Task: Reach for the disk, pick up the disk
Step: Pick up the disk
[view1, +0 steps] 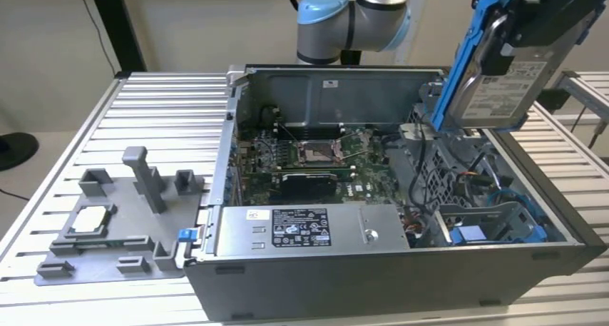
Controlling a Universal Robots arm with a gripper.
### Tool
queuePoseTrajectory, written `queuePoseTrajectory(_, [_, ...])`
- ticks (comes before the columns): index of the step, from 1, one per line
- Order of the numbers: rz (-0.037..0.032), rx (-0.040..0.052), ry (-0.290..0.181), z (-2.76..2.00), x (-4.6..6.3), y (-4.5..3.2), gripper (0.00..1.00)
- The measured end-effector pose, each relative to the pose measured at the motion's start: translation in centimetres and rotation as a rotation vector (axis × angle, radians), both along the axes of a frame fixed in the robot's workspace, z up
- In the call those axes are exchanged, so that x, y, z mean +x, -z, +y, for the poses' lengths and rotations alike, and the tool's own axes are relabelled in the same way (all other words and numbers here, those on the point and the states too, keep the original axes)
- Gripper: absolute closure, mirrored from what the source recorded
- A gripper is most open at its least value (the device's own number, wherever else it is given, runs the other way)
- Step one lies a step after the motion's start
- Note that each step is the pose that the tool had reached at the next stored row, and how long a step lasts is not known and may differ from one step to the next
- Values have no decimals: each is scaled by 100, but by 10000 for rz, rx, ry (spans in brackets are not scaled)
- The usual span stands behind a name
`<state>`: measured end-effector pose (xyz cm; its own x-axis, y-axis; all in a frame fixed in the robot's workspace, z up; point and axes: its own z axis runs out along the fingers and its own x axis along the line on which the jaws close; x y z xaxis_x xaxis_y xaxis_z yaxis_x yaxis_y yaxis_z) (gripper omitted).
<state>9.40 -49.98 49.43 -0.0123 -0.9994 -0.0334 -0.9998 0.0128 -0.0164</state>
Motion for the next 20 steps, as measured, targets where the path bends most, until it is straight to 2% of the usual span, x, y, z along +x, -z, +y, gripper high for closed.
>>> queuePoseTrajectory(20, [0, 1, 0, -594, 3, 2, 100])
